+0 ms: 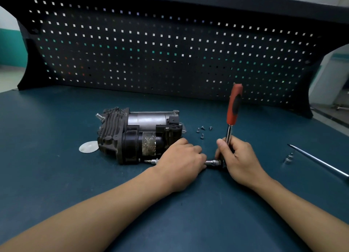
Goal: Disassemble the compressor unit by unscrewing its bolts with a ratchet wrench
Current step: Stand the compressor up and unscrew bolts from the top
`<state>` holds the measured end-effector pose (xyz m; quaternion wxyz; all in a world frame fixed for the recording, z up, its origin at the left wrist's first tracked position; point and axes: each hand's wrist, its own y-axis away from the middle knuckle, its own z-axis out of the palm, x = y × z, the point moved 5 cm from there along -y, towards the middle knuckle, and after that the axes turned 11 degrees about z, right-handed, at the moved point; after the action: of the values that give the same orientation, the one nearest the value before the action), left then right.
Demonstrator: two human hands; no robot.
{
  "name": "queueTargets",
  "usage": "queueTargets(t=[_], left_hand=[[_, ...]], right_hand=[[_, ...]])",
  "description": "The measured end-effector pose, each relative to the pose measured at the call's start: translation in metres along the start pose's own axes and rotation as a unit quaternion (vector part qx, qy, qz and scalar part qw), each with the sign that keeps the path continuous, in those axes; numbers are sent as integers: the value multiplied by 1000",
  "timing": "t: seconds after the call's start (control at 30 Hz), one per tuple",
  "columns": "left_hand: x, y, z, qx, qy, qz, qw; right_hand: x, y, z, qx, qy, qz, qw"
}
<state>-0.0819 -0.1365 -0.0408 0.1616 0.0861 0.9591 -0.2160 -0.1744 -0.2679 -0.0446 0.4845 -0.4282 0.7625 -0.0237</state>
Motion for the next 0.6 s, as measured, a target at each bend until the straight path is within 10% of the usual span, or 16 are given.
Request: queueTargets(t=[0.3,0.6], left_hand=[[0,1,-5,22,69,-25,997],[26,-67,-13,21,123,-9,992]], right_hand=[[29,-19,-43,72,-270,262,924],[22,-23,-141,30,-240,273,931]])
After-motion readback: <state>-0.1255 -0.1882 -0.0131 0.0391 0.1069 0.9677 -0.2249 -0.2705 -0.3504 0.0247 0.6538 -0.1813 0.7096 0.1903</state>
